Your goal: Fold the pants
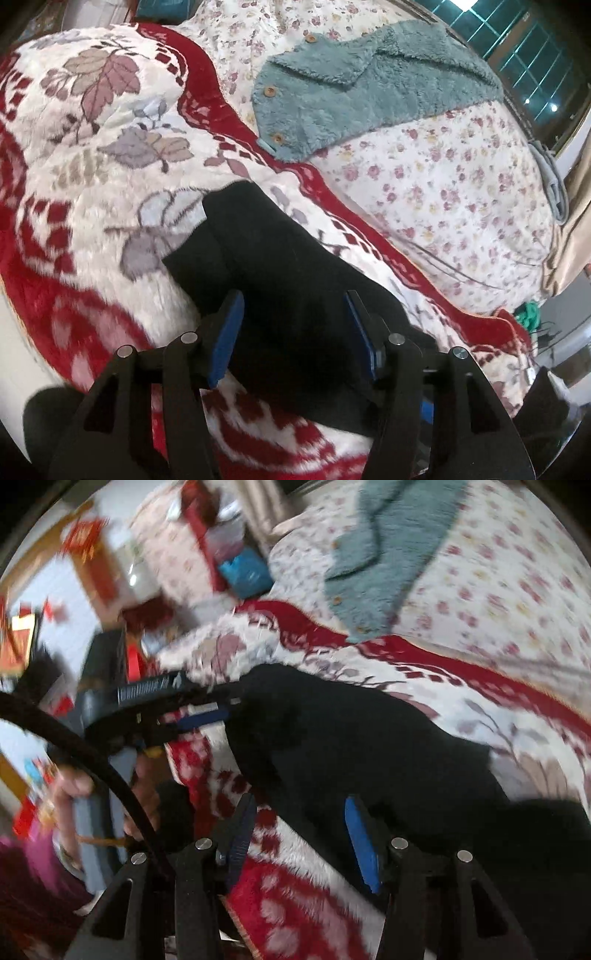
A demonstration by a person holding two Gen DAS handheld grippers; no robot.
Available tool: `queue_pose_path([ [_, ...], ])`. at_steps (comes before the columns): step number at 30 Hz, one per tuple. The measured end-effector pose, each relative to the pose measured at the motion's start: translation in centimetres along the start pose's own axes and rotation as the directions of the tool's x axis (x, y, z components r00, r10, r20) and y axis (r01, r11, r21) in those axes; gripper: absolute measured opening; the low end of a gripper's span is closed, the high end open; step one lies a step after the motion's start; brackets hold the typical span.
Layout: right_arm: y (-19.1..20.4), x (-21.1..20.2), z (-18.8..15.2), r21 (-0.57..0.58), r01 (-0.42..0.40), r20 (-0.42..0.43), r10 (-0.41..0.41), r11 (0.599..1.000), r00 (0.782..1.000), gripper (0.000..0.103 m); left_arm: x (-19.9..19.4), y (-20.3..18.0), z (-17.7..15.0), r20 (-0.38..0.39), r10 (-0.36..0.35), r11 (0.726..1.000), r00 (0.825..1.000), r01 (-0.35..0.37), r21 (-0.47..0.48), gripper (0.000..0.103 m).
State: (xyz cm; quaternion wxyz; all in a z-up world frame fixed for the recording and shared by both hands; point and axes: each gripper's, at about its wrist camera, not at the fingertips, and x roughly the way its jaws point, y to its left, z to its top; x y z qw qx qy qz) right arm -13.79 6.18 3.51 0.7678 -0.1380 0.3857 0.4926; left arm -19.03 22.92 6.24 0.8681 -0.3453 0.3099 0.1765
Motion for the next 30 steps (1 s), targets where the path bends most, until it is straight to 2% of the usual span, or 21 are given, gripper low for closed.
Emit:
queue_pose_path([
  [3,0.7,1.8,0.1,-0.100,0.089,-0.018,-0.091,0.991,0.996,0.048,1.2,0.6,0.7,-0.010,0.008,1.000,1.000,-0.008,0.000,0.054],
  [6,0.2,2.5,0.1,-0.117,0.121,0.006,-0.121,0.986,0.993,0.047,2.3,1.1,1.2,-0.021,0.016,1.000,1.000,-0.017,-0.007,0.054],
  [8,-0.8,2.5,0.2,-0.081,0.078,0.017,-0.077,0.994,0.997,0.033,2.6,1.1,1.5,-0.004,-0.003,1.000,1.000,0.003,-0.001,0.054],
  [9,-1.4,2.6,0.4,-0.051,0.046,0.017,-0.045,0.998,0.999,0.022,2.7,1.1,1.7,0.007,-0.006,1.000,1.000,0.006,0.007,0.043],
  [10,-2.0,2.5,0.5,-0.015,0.019,0.020,-0.018,1.000,1.000,0.014,2.9,1.0,1.8,0.010,0.007,1.000,1.000,-0.007,0.024,0.021],
  [11,-2.3,2.4,0.8,0.012,-0.003,0.029,0.002,1.000,1.000,0.013,3.0,0.9,1.9,0.009,0.016,0.999,1.000,-0.016,0.037,0.015],
  [13,-2.3,1.7,0.8,0.034,-0.035,0.041,0.033,0.999,0.999,0.009,2.8,1.0,2.2,0.004,-0.012,1.000,1.000,0.012,0.026,0.010],
  [17,-1.2,-0.4,1.1,0.029,-0.094,0.059,0.093,0.995,0.994,0.006,0.4,1.3,2.4,0.027,-0.060,0.998,0.998,0.060,0.002,0.008],
  [19,-0.2,-1.4,1.2,0.009,-0.128,0.072,0.127,0.992,0.989,0.003,-0.9,1.4,2.2,0.039,-0.060,0.998,0.997,0.060,0.014,0.008],
  [23,0.9,-0.3,0.8,-0.041,-0.073,0.048,0.075,0.997,0.996,0.003,-0.7,2.4,1.1,0.020,0.017,0.999,1.000,-0.017,0.027,0.008],
  [26,0.3,0.4,0.3,0.009,-0.010,0.053,0.010,1.000,0.999,0.004,0.1,3.6,0.6,-0.041,0.008,1.000,0.999,-0.009,-0.026,0.008],
  [27,0.2,0.3,0.3,0.013,0.010,0.054,-0.010,1.000,0.998,0.007,0.1,3.9,0.6,-0.039,0.011,0.999,0.999,-0.012,-0.041,0.008],
  [29,0.5,0.0,0.4,-0.026,0.038,0.063,-0.036,0.999,0.997,0.024,-0.2,4.2,0.8,-0.020,0.002,0.998,1.000,-0.003,-0.065,0.008],
  [30,0.7,-0.1,0.5,-0.047,0.054,0.070,-0.050,0.997,0.996,0.044,-0.1,4.1,1.0,-0.023,0.000,0.998,1.000,-0.001,-0.061,0.012],
])
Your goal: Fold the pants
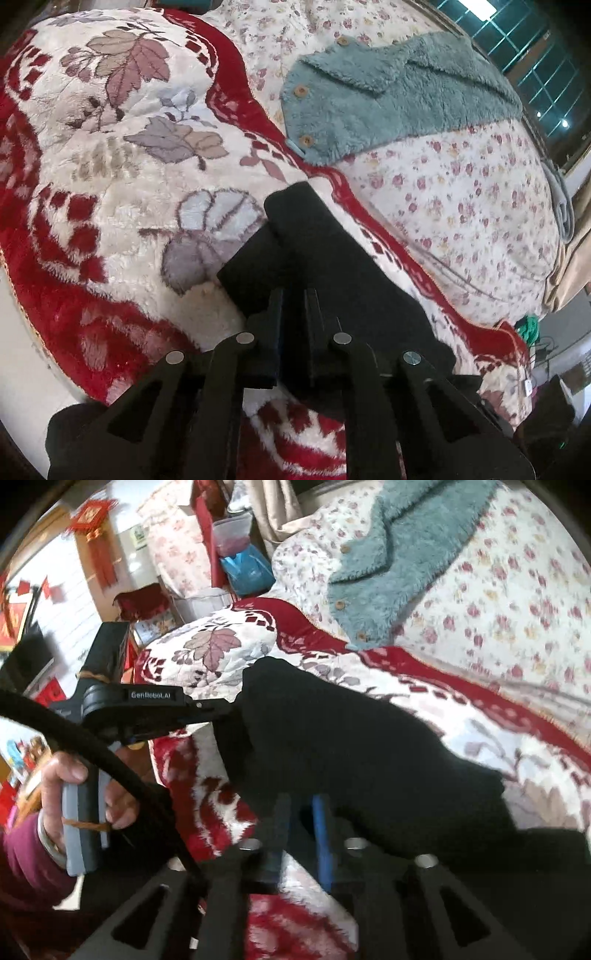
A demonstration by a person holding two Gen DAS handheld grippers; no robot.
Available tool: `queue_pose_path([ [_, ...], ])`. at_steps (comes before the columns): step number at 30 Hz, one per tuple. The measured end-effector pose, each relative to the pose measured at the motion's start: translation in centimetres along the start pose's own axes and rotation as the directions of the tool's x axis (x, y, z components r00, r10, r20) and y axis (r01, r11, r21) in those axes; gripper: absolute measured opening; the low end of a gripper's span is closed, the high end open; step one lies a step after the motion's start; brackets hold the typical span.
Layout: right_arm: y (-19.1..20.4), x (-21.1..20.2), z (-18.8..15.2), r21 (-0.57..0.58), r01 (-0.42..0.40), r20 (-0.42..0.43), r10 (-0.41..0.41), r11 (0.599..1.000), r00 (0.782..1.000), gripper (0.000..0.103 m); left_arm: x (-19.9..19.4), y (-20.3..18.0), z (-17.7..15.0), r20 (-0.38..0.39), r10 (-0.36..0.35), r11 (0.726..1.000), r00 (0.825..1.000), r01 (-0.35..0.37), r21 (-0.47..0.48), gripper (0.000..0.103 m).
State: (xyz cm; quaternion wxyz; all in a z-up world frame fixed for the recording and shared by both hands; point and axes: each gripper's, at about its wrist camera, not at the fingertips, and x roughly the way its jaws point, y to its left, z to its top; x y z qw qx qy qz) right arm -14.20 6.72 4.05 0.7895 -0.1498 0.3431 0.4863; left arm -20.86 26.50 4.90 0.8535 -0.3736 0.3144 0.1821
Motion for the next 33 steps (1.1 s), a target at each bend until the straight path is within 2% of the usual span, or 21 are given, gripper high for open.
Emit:
queue_pose_path([
  [1,0.3,0.0,0.1,-0.025,0.018,0.006,-0.018,1.000,1.000,0.050,0.1,-0.2,0.1,-0.006,0.004,1.000,1.000,-0.004,0.009,0.021],
  [4,1.3,0.9,0.2,-0.105,0.061,-0.007,-0.062,0.993,0.998,0.050,0.4,-0.9,0.5,-0.004,-0.001,1.000,1.000,0.001,0.030,0.034],
  [7,2.1,2.7,-0.1,-0.181,0.129,-0.026,-0.136,0.975,0.990,0.050,1.2,-1.4,0.8,-0.002,0.023,0.998,1.000,-0.023,0.050,0.035],
  [11,1.9,4.5,-0.5,-0.221,0.138,-0.060,-0.154,0.965,0.986,0.050,2.9,-1.7,1.3,-0.038,0.051,0.996,0.998,-0.048,0.069,0.035],
  [12,1.7,4.5,-0.5,-0.219,0.143,-0.051,-0.158,0.965,0.986,0.048,3.1,-1.9,1.3,-0.035,0.055,0.996,0.998,-0.052,0.079,0.035],
  [13,1.3,4.2,-0.4,-0.206,0.145,-0.040,-0.156,0.968,0.987,0.038,3.2,-2.3,1.3,-0.030,0.057,0.994,0.998,-0.054,0.096,0.035],
  [14,0.6,3.8,-0.1,-0.172,0.132,-0.030,-0.139,0.976,0.990,0.035,3.4,-2.5,1.4,-0.031,0.055,0.993,0.998,-0.051,0.105,0.035],
  [18,-1.6,3.0,1.1,-0.071,0.093,-0.012,-0.094,0.993,0.996,0.028,4.3,-3.7,2.1,-0.048,0.022,0.994,0.999,-0.017,0.111,0.035],
  [22,-2.5,3.4,1.5,-0.016,0.045,-0.020,-0.045,0.999,0.999,0.023,5.9,-3.9,2.4,-0.070,0.003,0.995,0.998,0.004,0.101,0.043],
  [23,-2.5,3.5,1.4,-0.011,0.033,-0.024,-0.033,0.999,0.999,0.020,6.5,-3.5,2.5,-0.096,0.014,0.997,0.995,-0.007,0.072,0.043],
  [24,-2.5,3.7,1.3,-0.002,0.011,-0.030,-0.011,1.000,0.999,0.013,6.7,-3.1,2.5,-0.105,0.005,0.999,0.994,0.001,0.055,0.043],
  [25,-2.4,3.7,1.3,0.006,-0.006,-0.030,0.007,1.000,1.000,0.008,6.5,-2.9,2.6,-0.095,0.000,0.999,0.996,0.004,0.047,0.034],
  [27,-2.0,3.4,1.2,0.001,-0.020,-0.025,0.020,1.000,0.999,0.007,5.9,-2.9,2.7,-0.076,0.005,0.999,0.997,-0.001,0.047,0.018],
  [30,-1.7,2.6,1.4,0.004,-0.045,-0.014,0.045,0.999,0.999,0.005,4.6,-3.1,2.6,-0.054,-0.031,0.998,0.998,0.034,0.049,0.012],
  [33,-1.8,1.7,1.7,0.037,-0.084,-0.003,0.084,0.996,0.996,0.005,2.6,-3.7,2.4,-0.025,-0.057,0.996,0.998,0.058,0.071,0.011],
])
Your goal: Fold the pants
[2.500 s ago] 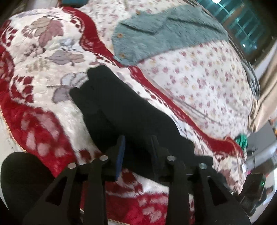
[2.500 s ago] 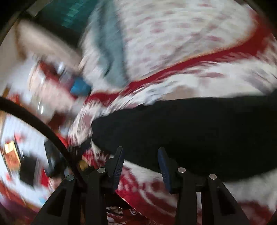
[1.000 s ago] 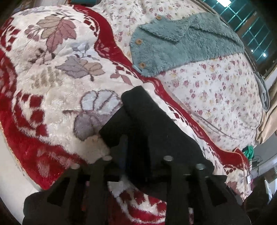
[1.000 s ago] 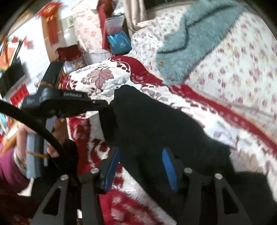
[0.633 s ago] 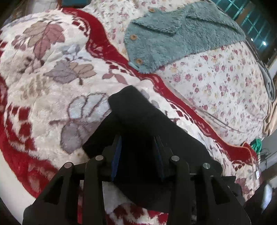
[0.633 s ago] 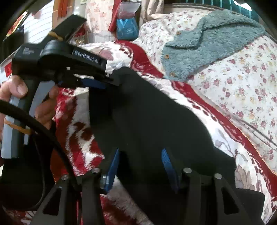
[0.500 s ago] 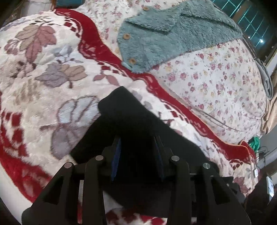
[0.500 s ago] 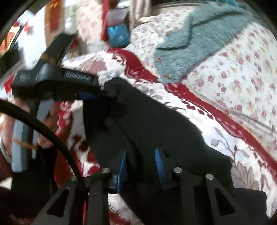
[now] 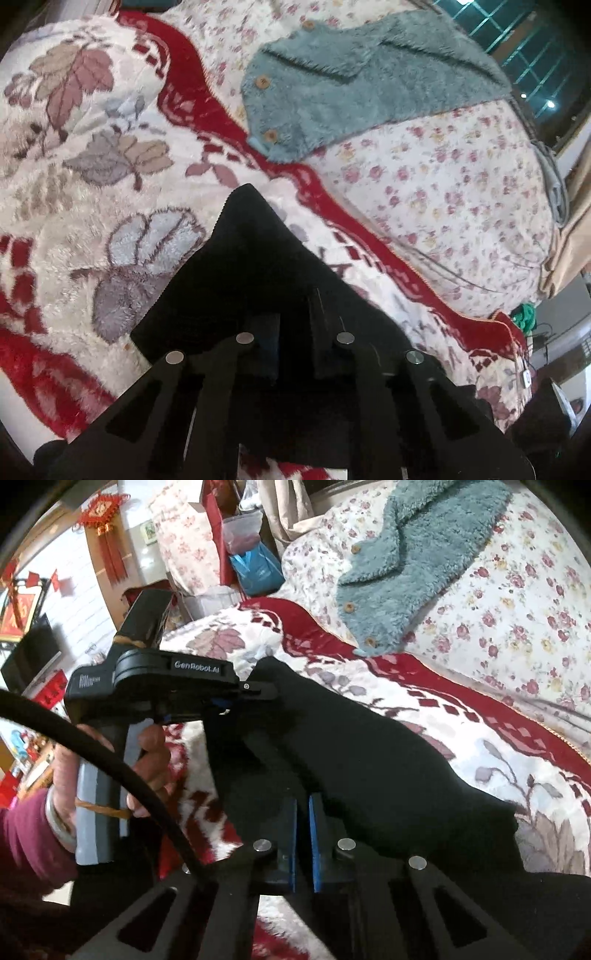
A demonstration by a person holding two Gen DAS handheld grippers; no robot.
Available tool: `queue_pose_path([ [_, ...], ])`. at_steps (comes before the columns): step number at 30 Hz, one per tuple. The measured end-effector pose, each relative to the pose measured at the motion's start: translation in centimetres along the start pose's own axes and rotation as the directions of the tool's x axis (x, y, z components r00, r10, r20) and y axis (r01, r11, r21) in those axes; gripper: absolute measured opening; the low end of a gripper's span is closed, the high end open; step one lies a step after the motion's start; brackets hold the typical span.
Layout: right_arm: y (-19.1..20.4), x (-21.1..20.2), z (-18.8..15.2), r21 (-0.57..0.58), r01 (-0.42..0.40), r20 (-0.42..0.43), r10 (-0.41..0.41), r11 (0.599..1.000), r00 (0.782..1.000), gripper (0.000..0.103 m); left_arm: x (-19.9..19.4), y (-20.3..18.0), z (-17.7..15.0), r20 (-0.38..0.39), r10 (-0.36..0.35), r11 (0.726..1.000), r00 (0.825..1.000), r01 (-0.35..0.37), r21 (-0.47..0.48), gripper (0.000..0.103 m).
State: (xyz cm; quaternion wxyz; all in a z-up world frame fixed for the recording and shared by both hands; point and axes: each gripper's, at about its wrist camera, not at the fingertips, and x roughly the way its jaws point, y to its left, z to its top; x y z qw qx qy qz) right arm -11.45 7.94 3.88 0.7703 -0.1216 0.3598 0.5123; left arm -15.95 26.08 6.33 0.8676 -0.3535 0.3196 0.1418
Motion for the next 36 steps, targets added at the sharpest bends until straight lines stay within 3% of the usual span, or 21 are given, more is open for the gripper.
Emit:
queue_pose_path([
  [4,0.6,-1.8,-0.2,0.044,-0.064,0.017,0.063,0.997,0.998,0.005,-2.2,0.1,-0.7,0.024,0.003,0.999,1.000,-0.004,0.031,0.011],
  [8,2.1,-0.2,-1.1,0.031,-0.074,-0.031,0.075,0.997,0.997,0.005,-0.5,2.0,-2.2,-0.029,0.138,0.990,0.990,-0.137,0.009,0.011],
  [11,2.4,3.3,-2.5,0.016,-0.027,-0.135,0.029,1.000,0.990,0.005,-0.1,2.8,-2.7,-0.057,0.144,0.989,0.988,-0.145,-0.009,0.019],
  [13,2.0,3.4,-2.9,0.049,-0.040,-0.134,0.047,0.998,0.990,0.008,-1.1,2.5,-2.5,-0.046,0.150,0.989,0.988,-0.150,-0.004,0.026],
  [16,1.4,0.7,-2.6,0.108,-0.088,-0.113,0.100,0.990,0.989,0.015,-3.7,2.0,-2.2,0.047,0.218,0.976,0.975,-0.219,0.011,0.027],
  [18,0.8,-2.1,-2.9,0.104,-0.080,-0.069,0.088,0.991,0.994,0.016,-5.2,1.5,-2.0,0.097,0.234,0.971,0.967,-0.237,0.019,0.027],
  [22,-1.7,-8.0,-5.3,0.185,-0.007,0.006,0.006,0.983,1.000,0.016,-5.9,-0.5,-2.5,0.097,0.195,0.976,0.976,-0.203,0.076,0.027],
  [25,-4.6,-12.3,-7.8,0.261,0.116,0.016,-0.124,0.958,0.992,0.016,-5.1,-3.1,-3.5,0.056,0.139,0.981,0.989,-0.145,0.131,0.027],
  [28,-8.7,-16.9,-10.7,0.390,0.232,0.007,-0.254,0.891,0.967,0.022,-3.2,-6.6,-5.0,-0.017,0.084,0.977,0.996,-0.079,0.199,0.027],
  [31,-12.8,-21.6,-14.0,0.531,0.381,-0.051,-0.420,0.757,0.906,0.037,-1.3,-10.7,-7.6,-0.093,0.030,0.961,0.995,-0.003,0.277,0.027],
  [36,-16.5,-27.5,-19.1,0.714,0.414,-0.088,-0.515,0.564,0.853,0.037,1.7,-18.0,-11.8,-0.194,-0.036,0.894,0.980,0.118,0.431,0.027],
])
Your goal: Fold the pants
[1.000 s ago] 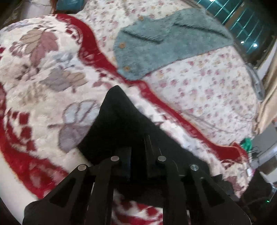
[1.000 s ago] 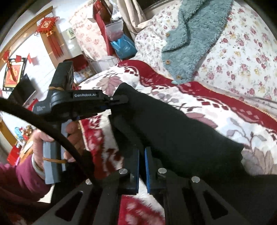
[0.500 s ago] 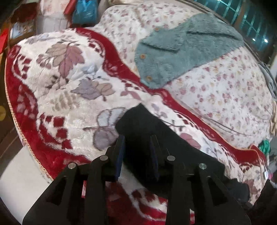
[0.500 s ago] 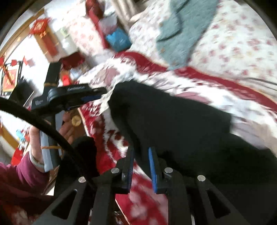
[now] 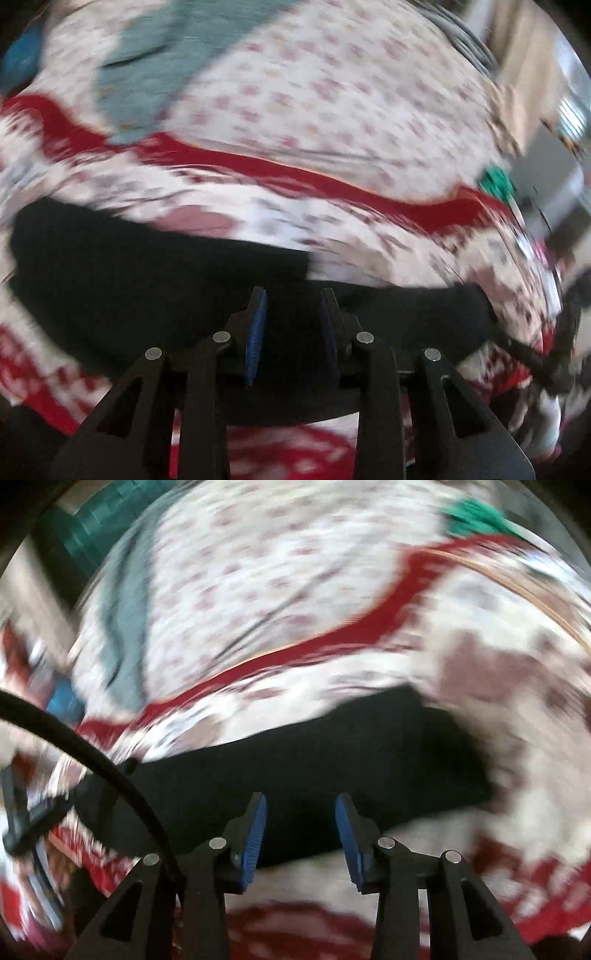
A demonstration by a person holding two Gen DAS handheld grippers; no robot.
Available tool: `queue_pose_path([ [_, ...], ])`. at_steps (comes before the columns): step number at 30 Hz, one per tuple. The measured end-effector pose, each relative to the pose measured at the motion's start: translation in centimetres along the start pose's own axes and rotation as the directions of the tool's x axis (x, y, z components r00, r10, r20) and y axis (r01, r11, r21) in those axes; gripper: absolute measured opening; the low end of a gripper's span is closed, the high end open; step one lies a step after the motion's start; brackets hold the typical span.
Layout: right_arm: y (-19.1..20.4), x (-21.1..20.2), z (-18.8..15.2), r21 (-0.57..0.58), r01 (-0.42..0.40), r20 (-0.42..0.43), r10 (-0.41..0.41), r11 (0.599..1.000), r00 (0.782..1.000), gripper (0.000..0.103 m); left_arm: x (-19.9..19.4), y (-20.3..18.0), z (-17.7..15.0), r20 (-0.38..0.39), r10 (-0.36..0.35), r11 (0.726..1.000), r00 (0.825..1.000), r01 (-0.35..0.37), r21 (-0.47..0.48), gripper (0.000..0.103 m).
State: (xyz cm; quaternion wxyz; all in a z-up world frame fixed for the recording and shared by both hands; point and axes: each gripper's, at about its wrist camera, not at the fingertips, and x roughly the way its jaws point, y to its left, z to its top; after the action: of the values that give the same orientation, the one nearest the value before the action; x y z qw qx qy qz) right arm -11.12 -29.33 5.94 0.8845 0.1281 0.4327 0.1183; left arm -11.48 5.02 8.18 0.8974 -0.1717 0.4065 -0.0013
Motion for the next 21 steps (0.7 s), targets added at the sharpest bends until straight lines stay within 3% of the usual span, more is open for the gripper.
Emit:
queue_pose_path([
  [5,-3.3,-1.1,0.4,0.092,0.006,0.036,-0.010,0.996,0.999,0.037,4.4,-6.3,0.8,-0.087,-0.075,0.991,0.993,0.085,0.108,0.027],
  [12,-3.0,0.2,2.0,0.029,0.070,0.060,-0.071,0.997,0.996,0.037,9.1,-12.9,1.8,-0.179,-0.100,0.966,0.979,0.139,0.217,0.027],
  [15,-3.2,1.3,2.5,0.000,0.154,0.032,-0.154,0.988,0.988,0.037,10.6,-15.4,2.2,-0.200,-0.125,0.950,0.972,0.175,0.259,0.028],
  [17,-4.0,1.6,2.5,0.021,0.167,0.023,-0.167,0.986,0.986,0.038,11.6,-16.7,2.7,-0.224,-0.197,0.927,0.954,0.255,0.273,0.043],
  [18,-4.5,1.6,2.5,0.034,0.152,0.024,-0.153,0.988,0.988,0.038,12.3,-17.4,2.9,-0.244,-0.228,0.914,0.942,0.294,0.279,0.057],
  [21,-5.0,2.1,2.5,0.041,0.094,0.015,-0.094,0.995,0.995,0.038,14.0,-19.5,3.3,-0.265,-0.238,0.894,0.934,0.317,0.317,0.058],
])
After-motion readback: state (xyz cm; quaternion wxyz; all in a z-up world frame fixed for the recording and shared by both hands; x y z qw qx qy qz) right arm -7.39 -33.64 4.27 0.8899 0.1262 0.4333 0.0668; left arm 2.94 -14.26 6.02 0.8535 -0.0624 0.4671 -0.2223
